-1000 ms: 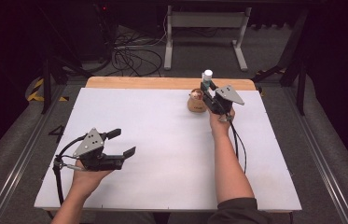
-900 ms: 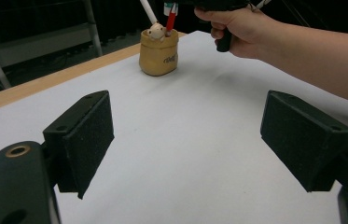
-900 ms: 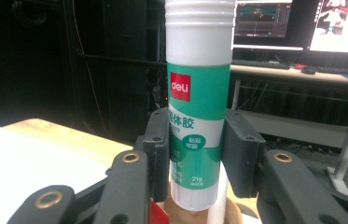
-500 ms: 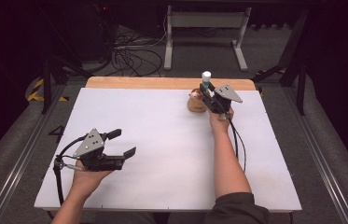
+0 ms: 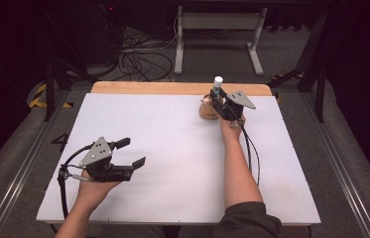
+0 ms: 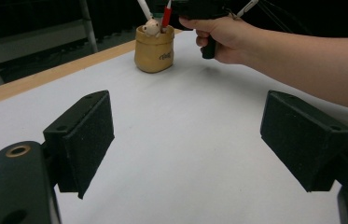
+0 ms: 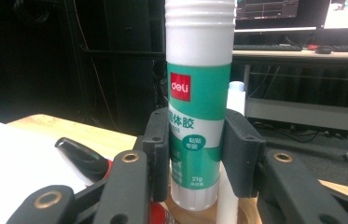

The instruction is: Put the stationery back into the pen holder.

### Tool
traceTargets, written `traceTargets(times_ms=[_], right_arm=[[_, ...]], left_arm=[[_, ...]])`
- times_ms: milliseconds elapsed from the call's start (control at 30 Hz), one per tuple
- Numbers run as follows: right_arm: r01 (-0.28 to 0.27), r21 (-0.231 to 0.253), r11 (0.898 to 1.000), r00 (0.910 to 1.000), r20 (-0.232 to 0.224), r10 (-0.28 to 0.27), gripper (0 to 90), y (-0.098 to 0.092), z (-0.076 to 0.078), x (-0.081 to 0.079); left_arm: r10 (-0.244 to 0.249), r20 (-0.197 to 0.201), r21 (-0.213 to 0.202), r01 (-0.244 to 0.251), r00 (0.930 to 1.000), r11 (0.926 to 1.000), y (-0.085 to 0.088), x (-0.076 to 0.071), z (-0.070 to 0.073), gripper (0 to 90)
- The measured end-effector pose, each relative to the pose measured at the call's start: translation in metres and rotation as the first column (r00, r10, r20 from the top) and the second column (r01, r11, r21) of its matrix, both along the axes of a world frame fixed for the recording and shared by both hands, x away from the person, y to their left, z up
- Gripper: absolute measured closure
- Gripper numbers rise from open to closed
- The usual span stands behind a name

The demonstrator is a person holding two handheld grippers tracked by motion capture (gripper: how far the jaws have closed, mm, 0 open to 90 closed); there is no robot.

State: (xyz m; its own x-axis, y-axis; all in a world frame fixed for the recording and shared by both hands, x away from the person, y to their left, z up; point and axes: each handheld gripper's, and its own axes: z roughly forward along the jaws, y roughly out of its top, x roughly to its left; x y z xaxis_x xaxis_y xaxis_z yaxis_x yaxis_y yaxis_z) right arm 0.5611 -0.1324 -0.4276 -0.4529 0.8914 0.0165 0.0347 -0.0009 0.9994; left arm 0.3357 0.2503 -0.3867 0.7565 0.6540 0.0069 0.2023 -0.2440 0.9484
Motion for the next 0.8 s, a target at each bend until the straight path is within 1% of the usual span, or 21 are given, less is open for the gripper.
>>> traceTargets(times_ms=[133,333,600,733,800], right_arm=[[-0.001,0.020,1.000,1.0000,-0.004,0.001,65.7,0.0014,-0.0010,0.0016],[-0.002,0.018,1.000,1.0000,-0.003,0.002,65.6,0.0018,-0.0006,0.0039],[-0.006,0.033,0.999,0.9998,-0.018,0.007,64.7,0.0006,-0.0030,0.0054],[-0.007,0.025,1.000,0.9995,-0.029,0.008,63.8,0.0000,-0.0032,0.0052],[-0.011,0.017,1.000,0.9995,-0.029,0.011,61.1,-0.0003,-0.0027,0.0050]], left_arm=[[0.001,0.001,0.003,-0.001,1.0000,1.0000,-0.0004,-0.0001,-0.0002,18.2],[-0.004,-0.004,0.005,0.004,1.0000,1.0000,-0.0015,-0.0001,-0.0007,18.2],[-0.005,-0.004,0.005,0.005,1.0000,1.0000,-0.0019,0.0000,-0.0010,18.2],[-0.007,-0.005,0.007,0.007,1.0000,1.0000,-0.0022,0.0003,-0.0013,18.3],[-0.008,-0.007,0.008,0.008,0.9999,0.9999,-0.0024,0.0004,-0.0014,18.3]])
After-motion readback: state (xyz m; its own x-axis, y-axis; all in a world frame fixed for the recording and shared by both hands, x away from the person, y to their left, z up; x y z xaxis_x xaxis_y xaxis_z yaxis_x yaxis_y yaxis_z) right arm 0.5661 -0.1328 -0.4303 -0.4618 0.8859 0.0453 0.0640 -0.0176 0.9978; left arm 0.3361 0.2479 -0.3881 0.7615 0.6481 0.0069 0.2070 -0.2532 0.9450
